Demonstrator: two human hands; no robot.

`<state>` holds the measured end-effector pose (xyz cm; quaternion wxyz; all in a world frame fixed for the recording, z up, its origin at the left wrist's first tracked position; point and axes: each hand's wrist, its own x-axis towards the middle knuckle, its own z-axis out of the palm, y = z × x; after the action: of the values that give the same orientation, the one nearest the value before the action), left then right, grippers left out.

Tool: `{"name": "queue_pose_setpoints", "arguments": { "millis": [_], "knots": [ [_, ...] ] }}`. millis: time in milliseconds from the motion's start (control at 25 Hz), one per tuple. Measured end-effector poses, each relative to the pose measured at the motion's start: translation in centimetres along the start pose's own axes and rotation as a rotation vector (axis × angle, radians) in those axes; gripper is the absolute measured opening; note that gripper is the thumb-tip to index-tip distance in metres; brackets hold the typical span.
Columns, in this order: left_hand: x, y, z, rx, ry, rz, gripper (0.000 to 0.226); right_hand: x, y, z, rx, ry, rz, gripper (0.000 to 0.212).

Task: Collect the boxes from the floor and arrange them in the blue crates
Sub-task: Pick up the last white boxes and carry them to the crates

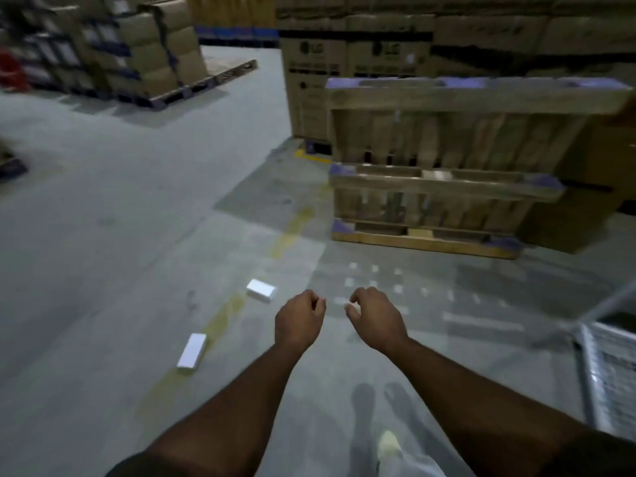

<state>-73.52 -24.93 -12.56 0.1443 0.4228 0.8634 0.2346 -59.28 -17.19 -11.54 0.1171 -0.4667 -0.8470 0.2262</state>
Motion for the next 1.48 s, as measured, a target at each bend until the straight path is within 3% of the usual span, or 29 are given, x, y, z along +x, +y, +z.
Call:
{"name": "queue_pose_setpoints", "arguments": {
  "millis": [200, 400, 680, 1080, 1480],
  "knots": [
    [3.8, -8.8, -3.9, 0.01, 0.136, -0.158, 0.033, 6.8, -7.4, 6.5, -0.043, -0.116, -0.233, 0.04],
    [7.0, -17.5, -6.5, 0.12, 0.194, -0.301, 0.059, 14.6, -13.5, 13.3, -0.072, -0.246, -0.478, 0.048],
    [12.0, -24.5, -9.4, 0.125, 0.249, -0.52, 0.065, 23.3, -20.1, 20.3, -0.109, -0.417, -0.675, 0.053],
    [20.0, -35.8, -11.1, 0.04, 0.166, -0.661, 0.058, 31.2, -28.6, 29.5, -0.176, -0.526, -0.713, 0.055],
    [29.9, -54.3, -11.9, -0.02, -0.092, -0.623, 0.058, 35.4, -38.2, 45.8, -0.149, -0.545, -0.496, 0.052]
  ]
}}
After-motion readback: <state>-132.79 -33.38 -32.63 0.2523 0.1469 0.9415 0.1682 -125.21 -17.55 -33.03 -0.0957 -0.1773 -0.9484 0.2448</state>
